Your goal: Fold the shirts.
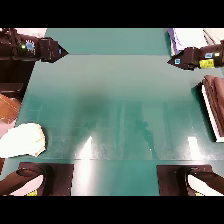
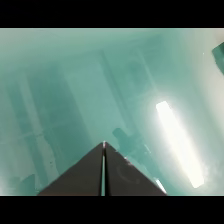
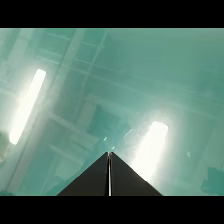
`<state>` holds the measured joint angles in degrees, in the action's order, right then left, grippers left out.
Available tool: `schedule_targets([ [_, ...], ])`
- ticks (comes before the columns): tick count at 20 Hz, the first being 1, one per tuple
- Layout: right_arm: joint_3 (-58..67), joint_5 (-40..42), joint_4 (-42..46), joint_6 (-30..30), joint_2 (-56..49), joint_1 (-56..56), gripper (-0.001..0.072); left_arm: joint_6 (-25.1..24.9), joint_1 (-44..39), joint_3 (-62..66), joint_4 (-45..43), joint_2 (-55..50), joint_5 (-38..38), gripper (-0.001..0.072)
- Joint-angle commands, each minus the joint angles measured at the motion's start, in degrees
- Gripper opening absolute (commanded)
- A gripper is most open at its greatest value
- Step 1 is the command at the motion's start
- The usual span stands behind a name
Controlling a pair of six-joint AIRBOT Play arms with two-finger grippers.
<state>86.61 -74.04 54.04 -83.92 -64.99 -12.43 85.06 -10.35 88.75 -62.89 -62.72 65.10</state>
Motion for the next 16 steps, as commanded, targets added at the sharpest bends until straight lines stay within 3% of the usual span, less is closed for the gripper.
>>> schedule_targets([
  [1,0.1,-0.1,0.0,0.0,0.0,0.0,0.0018,0.0,0.0,0.0,0.5,0.0,-0.2,0.0027],
  [5,0.1,0.4,0.0,0.0,0.0,0.0,0.0018,0.0,0.0,0.1,-1.4,0.1,-3.7,0.0027],
  [8,0.1,0.4,0.0,0.0,0.0,0.0,0.0018,-1.7,0.0,0.4,-5.2,0.2,4.5,0.0027],
  [12,0.1,0.3,0.0,0.0,0.0,0.0,0.0018,-0.8,0.0,-1.5,-21.0,4.0,16.8,0.0027],
  [16,0.1,0.3,0.0,0.0,0.0,0.0,0.0018,7.1,0.0,-14.0,-42.4,11.4,21.2,0.0029],
])
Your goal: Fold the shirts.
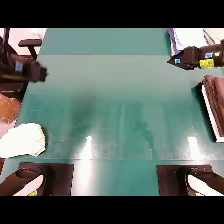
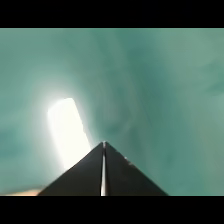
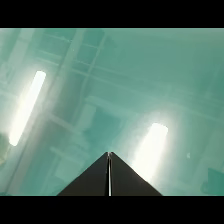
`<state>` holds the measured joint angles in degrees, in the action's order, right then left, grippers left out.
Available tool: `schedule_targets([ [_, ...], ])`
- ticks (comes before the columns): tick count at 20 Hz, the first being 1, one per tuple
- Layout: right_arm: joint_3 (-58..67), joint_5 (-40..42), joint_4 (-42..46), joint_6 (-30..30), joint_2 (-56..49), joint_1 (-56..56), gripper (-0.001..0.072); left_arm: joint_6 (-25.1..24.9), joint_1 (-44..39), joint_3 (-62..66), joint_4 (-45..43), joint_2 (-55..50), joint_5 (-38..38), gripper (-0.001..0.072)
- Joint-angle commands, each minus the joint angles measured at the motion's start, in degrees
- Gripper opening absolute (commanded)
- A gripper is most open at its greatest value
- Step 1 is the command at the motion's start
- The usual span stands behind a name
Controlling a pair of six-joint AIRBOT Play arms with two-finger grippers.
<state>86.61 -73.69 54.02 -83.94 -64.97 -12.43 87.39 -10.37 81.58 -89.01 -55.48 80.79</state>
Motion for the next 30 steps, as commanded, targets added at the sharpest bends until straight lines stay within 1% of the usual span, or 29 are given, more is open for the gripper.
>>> schedule_targets([
  [1,0.1,0.0,0.0,0.0,0.0,0.0,0.0018,5.7,0.1,-11.2,-20.3,5.4,6.5,0.0068],
  [2,0.1,-0.1,0.0,0.0,0.0,0.0,0.0018,5.7,0.1,-15.2,-22.2,6.0,7.0,0.037],
  [3,0.0,-0.2,0.0,0.0,0.0,0.0,0.0018,6.6,0.1,-19.4,-23.1,6.6,7.1,0.0692],
  [4,0.0,-0.3,0.0,0.0,0.0,0.0,0.0018,7.9,0.1,-23.2,-23.8,6.6,6.8,0.072],
  [6,0.0,-0.3,0.0,0.0,0.0,0.0,0.0018,9.4,0.1,-31.1,-24.3,6.5,4.7,0.0719],
  [10,0.0,-0.7,0.0,0.0,0.0,0.0,0.0017,12.8,0.1,-45.0,-25.0,6.5,-3.2,0.0718],
  [12,0.0,-0.9,0.0,0.0,0.0,0.0,0.0018,13.8,0.1,-49.0,-25.9,6.5,-5.5,0.0718],
  [13,0.0,-0.9,0.0,0.0,0.0,0.0,0.0018,14.0,0.1,-49.6,-26.1,6.5,-5.4,0.0718],
  [14,0.0,-1.0,0.0,0.0,0.0,0.0,0.0017,14.4,0.1,-49.5,-26.2,6.5,-4.6,0.0715],
  [15,0.0,-1.0,0.0,0.0,0.0,0.0,0.0018,15.1,0.1,-48.9,-26.1,6.5,-3.2,0.0509],
  [16,0.0,-0.9,0.0,0.0,0.0,0.0,0.0018,15.0,0.1,-48.0,-26.1,6.5,-2.1,0.0244],
  [17,0.0,-0.8,0.0,0.0,0.0,0.0,0.0018,15.0,0.1,-46.9,-26.1,6.6,-1.4,0.0089],
  [18,0.0,-0.7,0.0,0.0,0.0,0.0,0.0018,15.0,0.1,-44.9,-26.1,6.6,-0.5,0.0027],
  [21,1.0,0.0,-0.1,0.0,0.0,0.4,0.0018,14.3,0.0,-33.6,-25.7,6.8,1.6,0.0027],
  [23,4.5,0.0,-0.1,0.0,0.1,0.4,0.0018,11.4,0.0,-21.1,-22.1,6.8,2.4,0.0027],
  [25,9.0,0.3,0.0,0.0,0.0,0.4,0.0018,6.4,0.0,-8.3,-11.9,6.7,0.1,0.0027],
  [28,15.2,0.3,0.2,0.0,0.0,0.4,0.0017,2.4,-0.3,5.0,5.4,6.4,-5.6,0.0025],
  [29,16.9,0.3,0.2,0.0,0.0,0.4,0.0017,1.2,-1.6,7.1,8.2,6.4,-7.6,0.0025],
  [30,18.4,0.3,0.2,0.0,0.0,0.4,0.0017,0.1,-4.1,8.6,8.7,6.3,-9.6,0.0024],
])
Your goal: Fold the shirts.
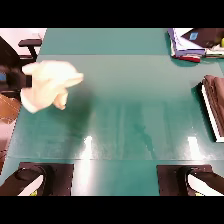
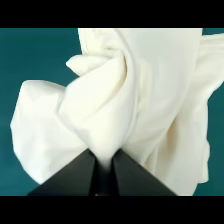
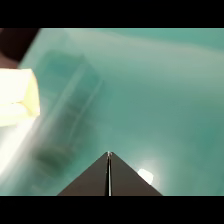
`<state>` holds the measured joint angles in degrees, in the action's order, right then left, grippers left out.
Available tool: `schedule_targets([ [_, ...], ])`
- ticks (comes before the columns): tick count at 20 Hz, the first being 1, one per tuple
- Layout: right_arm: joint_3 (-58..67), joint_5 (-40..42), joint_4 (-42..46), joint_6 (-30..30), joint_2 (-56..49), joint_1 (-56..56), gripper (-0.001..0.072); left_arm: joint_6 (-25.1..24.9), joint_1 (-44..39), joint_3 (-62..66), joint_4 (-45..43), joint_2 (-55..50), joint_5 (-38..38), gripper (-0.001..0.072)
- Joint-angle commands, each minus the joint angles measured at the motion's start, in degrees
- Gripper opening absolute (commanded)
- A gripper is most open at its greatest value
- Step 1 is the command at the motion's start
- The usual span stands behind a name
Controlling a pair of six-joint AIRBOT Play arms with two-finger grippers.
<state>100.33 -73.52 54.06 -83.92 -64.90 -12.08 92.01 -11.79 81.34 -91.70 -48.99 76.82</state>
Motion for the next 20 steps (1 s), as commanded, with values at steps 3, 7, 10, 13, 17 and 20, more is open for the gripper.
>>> schedule_targets([
  [3,8.1,0.3,2.2,0.0,0.0,0.0,0.0018,-7.1,-11.7,9.5,10.6,-2.9,-8.5,0.0024],
  [7,11.1,0.0,4.7,0.0,0.0,0.0,0.0017,-7.3,-23.1,9.6,9.9,-14.1,-4.7,0.0025],
  [10,11.8,0.1,4.7,0.0,0.0,0.0,0.0018,-8.5,-30.4,9.6,10.9,-24.7,-8.2,0.0027],
  [13,11.8,0.1,4.7,0.0,0.0,0.0,0.0017,-9.5,-32.9,9.7,12.7,-31.5,-13.9,0.0555],
  [17,11.8,-0.1,8.1,0.0,0.0,0.0,0.0018,-7.9,-24.0,10.2,12.4,-30.2,-9.5,0.0585],
  [20,11.8,-0.6,8.7,0.0,-0.1,0.0,0.0018,-6.3,-12.9,8.7,13.8,-28.1,-3.3,0.0585],
])
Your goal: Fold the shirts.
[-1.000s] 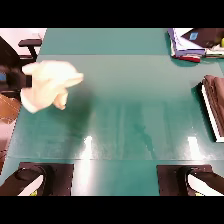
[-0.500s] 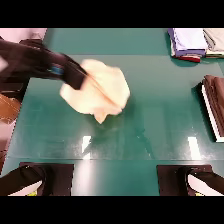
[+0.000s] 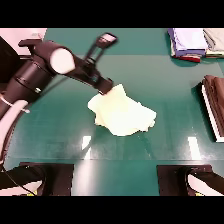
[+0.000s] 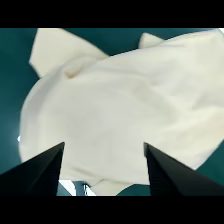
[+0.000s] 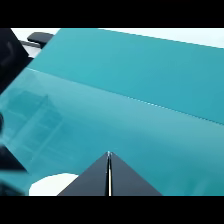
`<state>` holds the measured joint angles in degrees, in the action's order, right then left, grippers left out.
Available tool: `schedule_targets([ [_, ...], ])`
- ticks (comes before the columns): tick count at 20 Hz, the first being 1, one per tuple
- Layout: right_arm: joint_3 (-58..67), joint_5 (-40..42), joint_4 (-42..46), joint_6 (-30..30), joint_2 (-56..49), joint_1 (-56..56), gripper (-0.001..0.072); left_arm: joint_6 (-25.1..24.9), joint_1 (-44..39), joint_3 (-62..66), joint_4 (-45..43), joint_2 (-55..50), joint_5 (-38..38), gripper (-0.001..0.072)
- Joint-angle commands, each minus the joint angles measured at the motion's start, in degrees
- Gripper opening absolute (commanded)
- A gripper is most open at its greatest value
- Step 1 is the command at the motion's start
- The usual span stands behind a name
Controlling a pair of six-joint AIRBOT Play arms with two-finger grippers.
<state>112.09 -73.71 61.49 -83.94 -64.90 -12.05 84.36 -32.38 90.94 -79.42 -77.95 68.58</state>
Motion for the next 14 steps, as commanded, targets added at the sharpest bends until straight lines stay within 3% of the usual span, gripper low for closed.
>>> schedule_targets([
  [1,0.1,-0.4,1.2,0.0,0.0,0.0,0.0017,1.2,10.8,-3.0,3.6,1.6,5.2,0.0585],
  [5,0.1,-0.4,1.2,0.0,-0.1,0.0,0.0018,0.5,17.4,-19.8,13.3,3.5,3.0,0.0585],
  [8,0.1,-0.4,1.2,0.0,-0.1,0.0,0.0018,-0.9,17.2,-32.6,19.4,3.7,-1.8,0.0585],
  [11,0.1,-0.4,1.2,0.0,-0.2,0.0,0.0018,-5.9,17.2,-40.9,28.9,3.7,-6.9,0.0585],
  [14,0.1,-0.5,1.1,0.0,-0.9,0.0,0.0017,-7.3,14.2,-43.9,30.8,3.5,-13.5,0.0585],
])
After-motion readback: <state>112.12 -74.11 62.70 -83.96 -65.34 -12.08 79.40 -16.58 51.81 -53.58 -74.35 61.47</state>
